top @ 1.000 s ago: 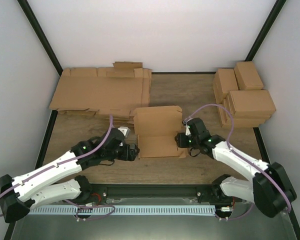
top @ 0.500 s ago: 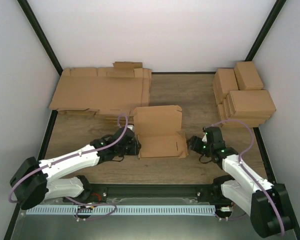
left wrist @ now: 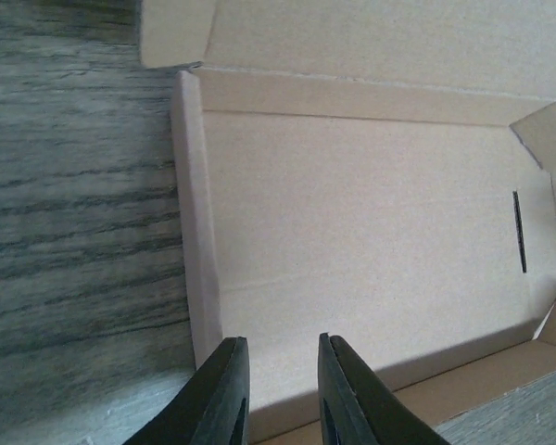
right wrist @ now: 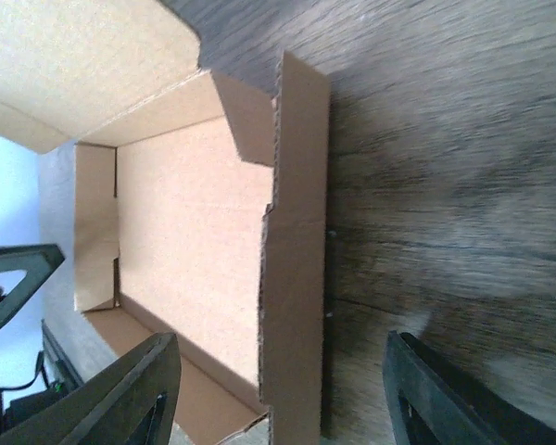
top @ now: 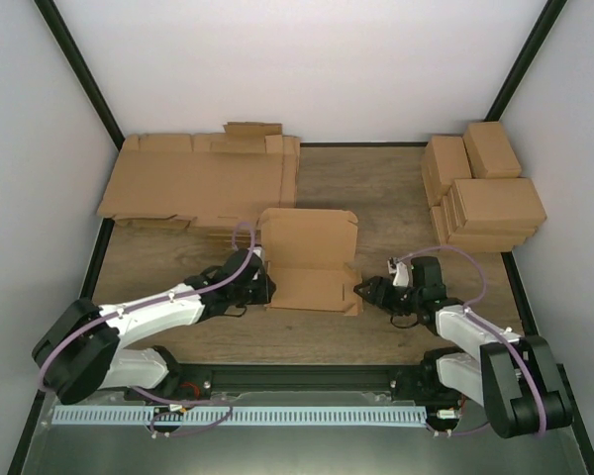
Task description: Fold the paper box
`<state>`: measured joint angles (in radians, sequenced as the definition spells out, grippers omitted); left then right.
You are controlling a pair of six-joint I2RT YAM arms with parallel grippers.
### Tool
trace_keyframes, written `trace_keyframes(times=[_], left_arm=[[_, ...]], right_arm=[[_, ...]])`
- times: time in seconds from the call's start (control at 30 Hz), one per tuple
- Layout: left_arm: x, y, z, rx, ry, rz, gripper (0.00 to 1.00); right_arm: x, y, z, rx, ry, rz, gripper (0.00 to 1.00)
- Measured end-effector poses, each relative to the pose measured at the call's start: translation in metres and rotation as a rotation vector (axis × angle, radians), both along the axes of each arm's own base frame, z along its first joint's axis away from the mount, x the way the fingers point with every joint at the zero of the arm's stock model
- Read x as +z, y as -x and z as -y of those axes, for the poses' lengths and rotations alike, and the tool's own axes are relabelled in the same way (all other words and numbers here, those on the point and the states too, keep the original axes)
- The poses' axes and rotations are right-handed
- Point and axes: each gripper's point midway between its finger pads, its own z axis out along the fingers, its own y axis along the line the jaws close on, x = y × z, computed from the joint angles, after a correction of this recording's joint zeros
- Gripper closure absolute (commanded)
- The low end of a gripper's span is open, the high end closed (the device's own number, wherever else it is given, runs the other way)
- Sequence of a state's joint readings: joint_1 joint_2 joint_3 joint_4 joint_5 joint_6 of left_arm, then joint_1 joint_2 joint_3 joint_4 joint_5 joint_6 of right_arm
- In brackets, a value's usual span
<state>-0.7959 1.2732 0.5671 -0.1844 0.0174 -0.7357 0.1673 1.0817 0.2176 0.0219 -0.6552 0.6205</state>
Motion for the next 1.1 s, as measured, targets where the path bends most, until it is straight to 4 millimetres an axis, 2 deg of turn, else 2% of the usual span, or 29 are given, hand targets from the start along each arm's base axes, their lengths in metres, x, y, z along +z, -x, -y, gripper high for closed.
trace_keyframes(times=[0.07,0.37,0.5,0.9,1.0,1.1], left_arm=[[-0.002,-0.001,0.003,-0.01,0.004,0.0,0.84],[-0.016,0.0,0.002,-0.02,-0.029,-0.027,0.9],[-0.02,0.0,0.002,-0.024,-0.038,-0.032,0.96],[-0.017,-0.002,0.009,-0.038,-0.027,-0.032,0.96],[-0.018,0.0,0.01,-0.044,-0.027,-0.038,0.96],[-0.018,0.0,0.01,-0.043,-0.026,-0.04,0.96]], right_arm=[[0.001,0.002,-0.004,0.026,-0.02,-0.003,0.39],[0.004,0.009,-0.016,0.095,-0.091,-0.017,0.39],[0.009,0.01,-0.019,0.116,-0.116,-0.008,0.43],[0.027,0.008,-0.028,0.177,-0.161,0.04,0.49],[0.027,0.008,-0.027,0.178,-0.155,0.038,0.45],[0.024,0.003,-0.022,0.143,-0.11,0.034,0.36]])
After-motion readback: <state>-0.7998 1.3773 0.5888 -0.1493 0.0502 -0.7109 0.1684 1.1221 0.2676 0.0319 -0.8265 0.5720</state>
